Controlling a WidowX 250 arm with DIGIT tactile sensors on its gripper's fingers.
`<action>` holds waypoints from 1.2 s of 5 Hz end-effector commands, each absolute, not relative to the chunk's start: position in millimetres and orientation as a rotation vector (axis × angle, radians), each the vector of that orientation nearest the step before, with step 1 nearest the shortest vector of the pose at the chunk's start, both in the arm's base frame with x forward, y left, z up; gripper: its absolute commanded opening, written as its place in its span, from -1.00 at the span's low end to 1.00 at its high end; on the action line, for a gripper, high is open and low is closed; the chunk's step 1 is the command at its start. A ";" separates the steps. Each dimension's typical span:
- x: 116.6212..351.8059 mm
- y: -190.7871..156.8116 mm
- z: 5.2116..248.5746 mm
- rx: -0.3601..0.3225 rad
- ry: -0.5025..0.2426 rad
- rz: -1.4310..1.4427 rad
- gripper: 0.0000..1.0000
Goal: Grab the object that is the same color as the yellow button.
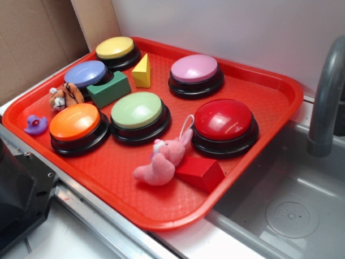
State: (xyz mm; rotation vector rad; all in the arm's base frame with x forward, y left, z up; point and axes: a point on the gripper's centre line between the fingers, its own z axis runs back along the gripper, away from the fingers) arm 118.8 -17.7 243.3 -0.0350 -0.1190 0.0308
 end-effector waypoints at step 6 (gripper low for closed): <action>258.3 55.0 159.6 -0.046 -0.099 0.427 1.00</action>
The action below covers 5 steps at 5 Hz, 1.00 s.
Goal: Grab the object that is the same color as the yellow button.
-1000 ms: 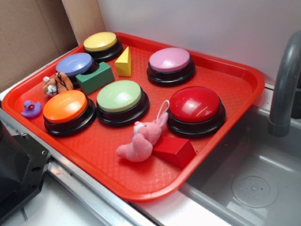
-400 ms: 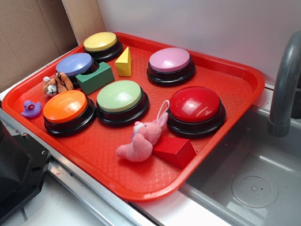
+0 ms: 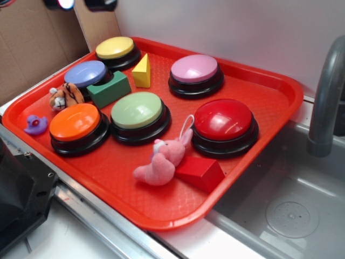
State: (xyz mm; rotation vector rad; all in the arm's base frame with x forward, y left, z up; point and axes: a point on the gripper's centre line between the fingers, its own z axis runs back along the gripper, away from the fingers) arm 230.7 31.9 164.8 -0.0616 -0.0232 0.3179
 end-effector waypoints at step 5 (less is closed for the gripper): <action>317.3 85.3 67.5 -0.001 -0.048 0.665 1.00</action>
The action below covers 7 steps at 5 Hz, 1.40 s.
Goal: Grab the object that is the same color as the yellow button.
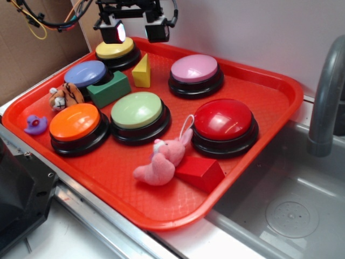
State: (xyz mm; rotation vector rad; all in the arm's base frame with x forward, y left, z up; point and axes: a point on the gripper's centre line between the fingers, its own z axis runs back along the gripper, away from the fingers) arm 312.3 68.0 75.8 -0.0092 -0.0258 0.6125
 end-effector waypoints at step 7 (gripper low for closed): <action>319.6 65.3 50.5 -0.002 -0.058 0.660 -1.00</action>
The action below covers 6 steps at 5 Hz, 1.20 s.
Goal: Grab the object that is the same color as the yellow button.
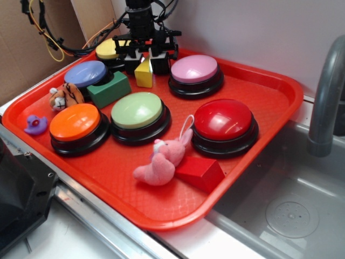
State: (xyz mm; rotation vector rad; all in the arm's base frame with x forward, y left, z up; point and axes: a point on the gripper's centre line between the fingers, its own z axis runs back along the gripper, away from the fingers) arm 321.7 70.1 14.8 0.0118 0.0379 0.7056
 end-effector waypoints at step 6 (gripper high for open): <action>251.7 2.4 161.4 -0.068 -0.065 0.051 -1.00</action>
